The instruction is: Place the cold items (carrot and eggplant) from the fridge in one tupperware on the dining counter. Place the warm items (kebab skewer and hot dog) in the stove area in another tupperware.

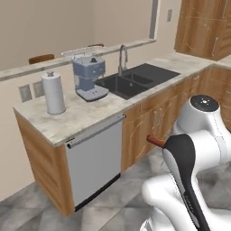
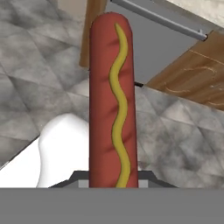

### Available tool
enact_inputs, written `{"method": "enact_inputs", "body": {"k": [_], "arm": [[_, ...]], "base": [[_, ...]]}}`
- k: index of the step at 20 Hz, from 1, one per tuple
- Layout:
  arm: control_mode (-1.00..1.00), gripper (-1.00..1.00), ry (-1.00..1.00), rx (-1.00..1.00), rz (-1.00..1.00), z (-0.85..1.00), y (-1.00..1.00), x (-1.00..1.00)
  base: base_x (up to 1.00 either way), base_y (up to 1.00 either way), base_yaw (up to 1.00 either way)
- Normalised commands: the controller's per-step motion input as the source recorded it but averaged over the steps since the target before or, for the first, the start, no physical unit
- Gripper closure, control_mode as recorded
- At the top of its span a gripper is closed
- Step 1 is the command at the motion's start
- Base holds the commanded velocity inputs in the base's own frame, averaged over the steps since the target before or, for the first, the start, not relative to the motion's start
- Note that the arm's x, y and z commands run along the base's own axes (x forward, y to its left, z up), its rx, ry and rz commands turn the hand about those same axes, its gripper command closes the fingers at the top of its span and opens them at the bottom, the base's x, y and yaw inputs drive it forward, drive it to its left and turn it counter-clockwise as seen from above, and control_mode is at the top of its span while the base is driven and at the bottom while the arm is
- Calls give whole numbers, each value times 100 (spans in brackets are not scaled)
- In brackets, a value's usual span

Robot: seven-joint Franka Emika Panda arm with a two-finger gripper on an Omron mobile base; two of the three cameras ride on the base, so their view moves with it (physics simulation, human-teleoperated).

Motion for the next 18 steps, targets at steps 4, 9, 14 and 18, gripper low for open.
{"method": "enact_inputs", "body": {"k": [4, 9, 14, 18], "arm": [[100, 100, 0, 0, 0, 0, 0, 0], [100, 100, 0, 0, 0, 0, 0, 0], [100, 100, 0, 0, 0, 0, 0, 0], [100, 100, 0, 0, 0, 0, 0, 0]], "base": [[16, 100, 0], [17, 100, 0], [18, 100, 0], [22, 100, 0]]}}
